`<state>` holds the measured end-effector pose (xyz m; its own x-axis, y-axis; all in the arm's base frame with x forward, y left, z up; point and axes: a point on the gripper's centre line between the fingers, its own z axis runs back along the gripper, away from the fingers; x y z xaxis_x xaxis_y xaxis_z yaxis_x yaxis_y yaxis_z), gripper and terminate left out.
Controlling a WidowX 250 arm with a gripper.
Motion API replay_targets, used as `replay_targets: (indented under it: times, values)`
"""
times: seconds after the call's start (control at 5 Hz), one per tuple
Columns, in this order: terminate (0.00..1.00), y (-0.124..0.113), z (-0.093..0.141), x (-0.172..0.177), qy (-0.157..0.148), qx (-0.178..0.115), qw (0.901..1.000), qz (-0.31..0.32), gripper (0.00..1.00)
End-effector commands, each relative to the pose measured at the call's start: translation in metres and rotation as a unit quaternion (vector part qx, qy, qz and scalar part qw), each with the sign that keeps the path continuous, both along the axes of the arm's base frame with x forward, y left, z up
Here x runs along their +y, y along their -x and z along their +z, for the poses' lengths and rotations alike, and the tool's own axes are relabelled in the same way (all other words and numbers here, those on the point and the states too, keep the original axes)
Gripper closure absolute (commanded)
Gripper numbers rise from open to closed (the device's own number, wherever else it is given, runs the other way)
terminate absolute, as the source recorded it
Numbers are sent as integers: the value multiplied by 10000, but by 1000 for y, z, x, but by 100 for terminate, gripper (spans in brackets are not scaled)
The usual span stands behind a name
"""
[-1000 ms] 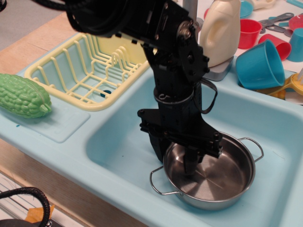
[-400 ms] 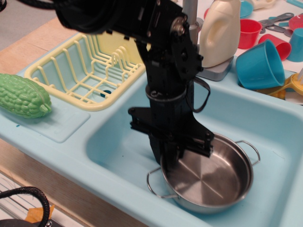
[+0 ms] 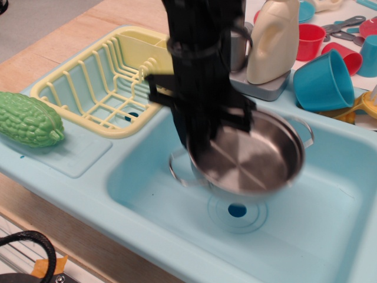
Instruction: Put pot or pan from sink into drying rack
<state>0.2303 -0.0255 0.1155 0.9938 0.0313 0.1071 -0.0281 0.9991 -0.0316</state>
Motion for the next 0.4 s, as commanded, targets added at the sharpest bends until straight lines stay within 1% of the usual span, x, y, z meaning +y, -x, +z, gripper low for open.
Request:
replay_targets:
  times: [0.0,0.2]
  values:
    - [0,-22,37,38,-162,-491,9986,-59,100]
    - [0,-32,42,60,-152,-544,9983,-149,100]
